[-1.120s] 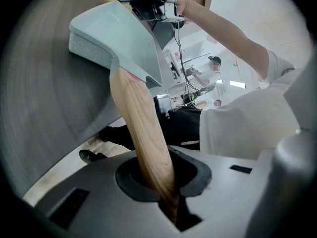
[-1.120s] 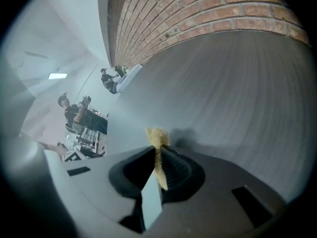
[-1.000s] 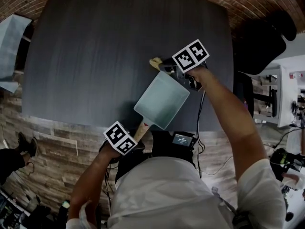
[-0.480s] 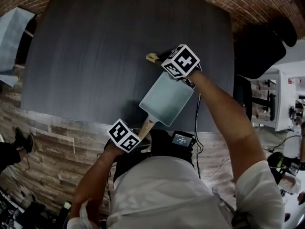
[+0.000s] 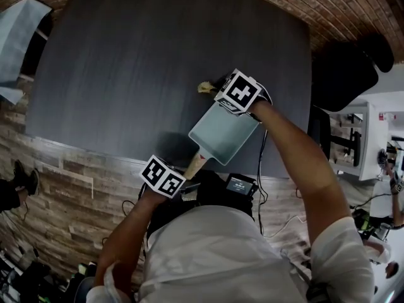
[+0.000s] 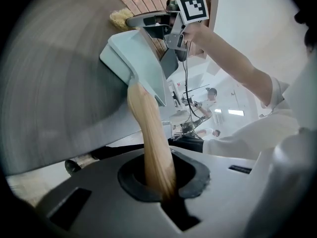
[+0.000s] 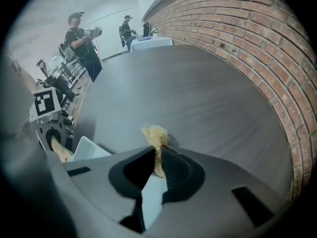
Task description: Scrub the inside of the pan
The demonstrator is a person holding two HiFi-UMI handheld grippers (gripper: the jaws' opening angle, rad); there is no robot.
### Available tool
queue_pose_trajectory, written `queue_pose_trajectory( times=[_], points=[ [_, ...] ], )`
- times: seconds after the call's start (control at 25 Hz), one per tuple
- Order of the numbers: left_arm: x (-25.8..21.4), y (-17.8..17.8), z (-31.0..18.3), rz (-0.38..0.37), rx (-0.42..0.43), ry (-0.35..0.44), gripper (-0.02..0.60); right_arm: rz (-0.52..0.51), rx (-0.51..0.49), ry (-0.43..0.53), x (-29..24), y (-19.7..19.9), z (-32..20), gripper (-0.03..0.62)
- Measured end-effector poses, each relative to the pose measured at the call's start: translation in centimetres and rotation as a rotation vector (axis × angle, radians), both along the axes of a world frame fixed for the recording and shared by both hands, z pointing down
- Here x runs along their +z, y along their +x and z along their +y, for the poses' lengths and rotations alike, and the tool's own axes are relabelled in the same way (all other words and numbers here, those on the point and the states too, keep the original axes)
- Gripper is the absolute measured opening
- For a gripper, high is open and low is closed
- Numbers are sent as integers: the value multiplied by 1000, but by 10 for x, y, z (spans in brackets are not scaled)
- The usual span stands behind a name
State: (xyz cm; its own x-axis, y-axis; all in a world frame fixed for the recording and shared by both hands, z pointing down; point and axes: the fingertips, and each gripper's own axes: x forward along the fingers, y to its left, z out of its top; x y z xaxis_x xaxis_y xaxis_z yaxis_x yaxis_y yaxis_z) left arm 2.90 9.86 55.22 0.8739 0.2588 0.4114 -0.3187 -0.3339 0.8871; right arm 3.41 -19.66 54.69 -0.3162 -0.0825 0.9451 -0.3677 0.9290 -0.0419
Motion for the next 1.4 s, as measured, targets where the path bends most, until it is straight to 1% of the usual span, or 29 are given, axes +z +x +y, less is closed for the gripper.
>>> queue_pose_trajectory(
  times=[0.24,0.36,0.52,0.84,1.4],
  points=[
    [-1,1,0,-4,-6,-3,21,17,-20,-18,-1,-3,10,44],
    [0,1,-2,-12,3,5,21,2,-30,-54,-3,-10,21,44],
    [0,0,-5,-20,7,10,21,28,-63,-86,-4,-17,37,44],
    [1,2,-7,-23,12,17,23,24,-61,-143,-3,-22,56,44],
    [2,9,-10,-28,11,28,26,-35,-130,-198,-5,-54,107,44]
  ],
)
